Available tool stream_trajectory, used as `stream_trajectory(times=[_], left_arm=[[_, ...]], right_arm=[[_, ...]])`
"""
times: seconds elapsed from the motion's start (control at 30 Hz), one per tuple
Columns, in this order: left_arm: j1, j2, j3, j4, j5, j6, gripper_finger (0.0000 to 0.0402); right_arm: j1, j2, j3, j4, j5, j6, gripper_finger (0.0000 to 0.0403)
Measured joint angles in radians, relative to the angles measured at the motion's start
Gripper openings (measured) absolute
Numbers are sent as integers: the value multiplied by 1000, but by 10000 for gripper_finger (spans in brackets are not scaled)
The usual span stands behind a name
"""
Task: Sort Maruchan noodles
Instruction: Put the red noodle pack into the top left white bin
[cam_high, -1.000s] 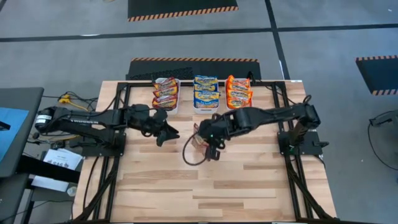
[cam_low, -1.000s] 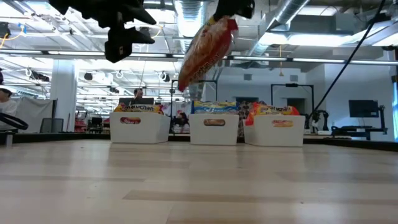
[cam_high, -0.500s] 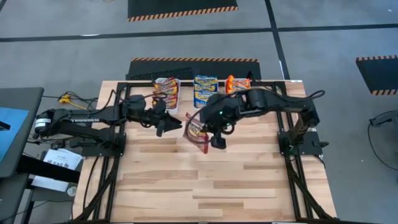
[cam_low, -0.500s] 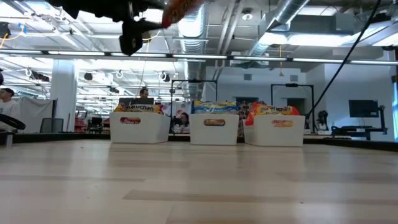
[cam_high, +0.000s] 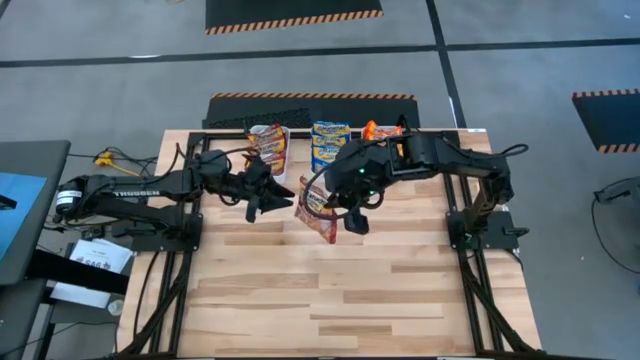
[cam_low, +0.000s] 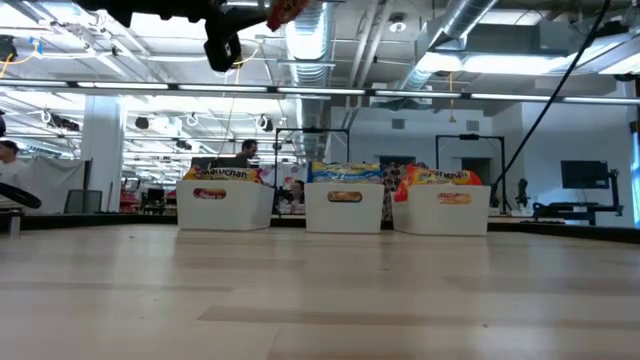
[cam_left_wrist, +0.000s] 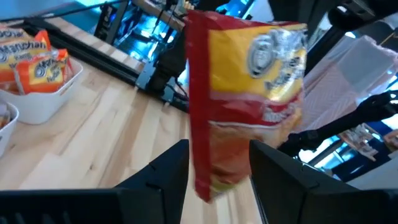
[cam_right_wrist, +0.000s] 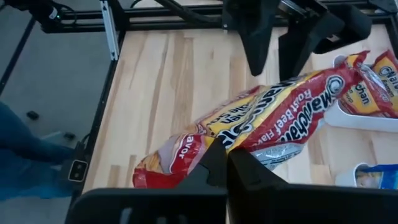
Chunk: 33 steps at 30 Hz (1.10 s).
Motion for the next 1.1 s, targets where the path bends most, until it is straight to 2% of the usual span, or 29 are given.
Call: stream_trajectory(times=[0.13, 0.37, 0.7, 0.87, 1.1], left_arm=[[0, 0, 0, 48, 1, 13, 163], [0, 0, 0, 134, 8, -1, 185], [0, 0, 0, 141, 25, -36, 183], [0, 0, 0, 153, 52, -65, 183], [0, 0, 0, 154, 48, -68, 183]], right_arm=[[0, 0, 17, -17, -5, -12, 5], [-8, 0, 38, -14, -82, -56, 5], [-38, 1, 68, 2, -173, -121, 5], [-55, 1, 68, 5, -185, -139, 5], [-58, 1, 68, 62, -267, -146, 5]])
